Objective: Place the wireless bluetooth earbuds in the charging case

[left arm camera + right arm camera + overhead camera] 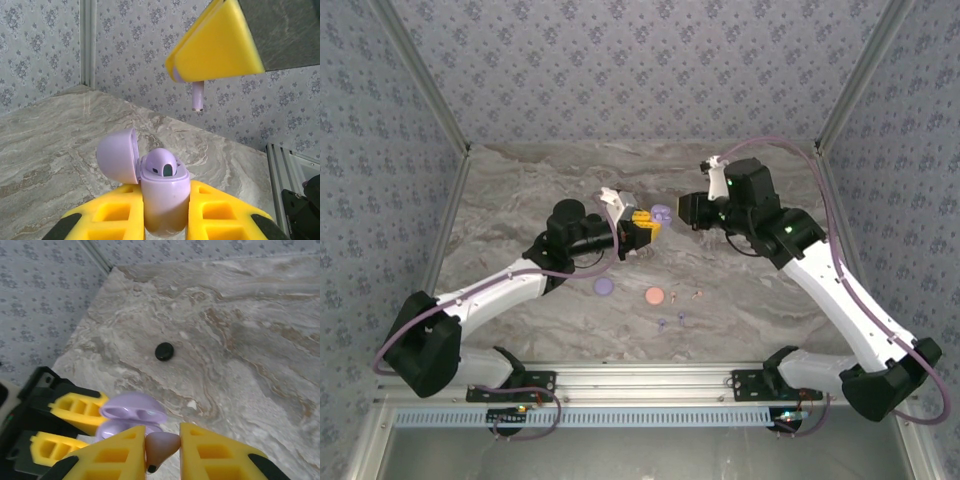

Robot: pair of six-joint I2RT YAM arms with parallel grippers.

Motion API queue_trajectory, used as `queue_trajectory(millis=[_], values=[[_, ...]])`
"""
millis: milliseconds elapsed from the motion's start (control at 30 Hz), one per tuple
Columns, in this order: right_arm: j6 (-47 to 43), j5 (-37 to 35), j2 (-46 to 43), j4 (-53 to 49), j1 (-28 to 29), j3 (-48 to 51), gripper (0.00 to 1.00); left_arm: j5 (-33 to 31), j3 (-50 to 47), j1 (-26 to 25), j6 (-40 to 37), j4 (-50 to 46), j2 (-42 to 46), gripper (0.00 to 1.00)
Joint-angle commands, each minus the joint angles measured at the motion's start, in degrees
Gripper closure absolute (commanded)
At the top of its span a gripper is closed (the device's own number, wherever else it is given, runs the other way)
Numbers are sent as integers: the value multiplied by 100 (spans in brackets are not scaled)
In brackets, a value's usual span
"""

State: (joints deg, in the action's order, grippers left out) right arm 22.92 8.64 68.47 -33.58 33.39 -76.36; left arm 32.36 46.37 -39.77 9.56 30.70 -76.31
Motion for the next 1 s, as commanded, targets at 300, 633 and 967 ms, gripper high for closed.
queue_trajectory(millis=[300, 633, 967], values=[[62, -248, 360, 254, 295, -232, 77, 174, 182, -46, 85, 296, 3, 100], [75, -192, 439, 125, 344, -209, 77, 132, 171, -47, 123, 315, 34, 100], [127, -111, 466, 54, 392, -125, 77, 123, 128, -46, 134, 318, 67, 100]])
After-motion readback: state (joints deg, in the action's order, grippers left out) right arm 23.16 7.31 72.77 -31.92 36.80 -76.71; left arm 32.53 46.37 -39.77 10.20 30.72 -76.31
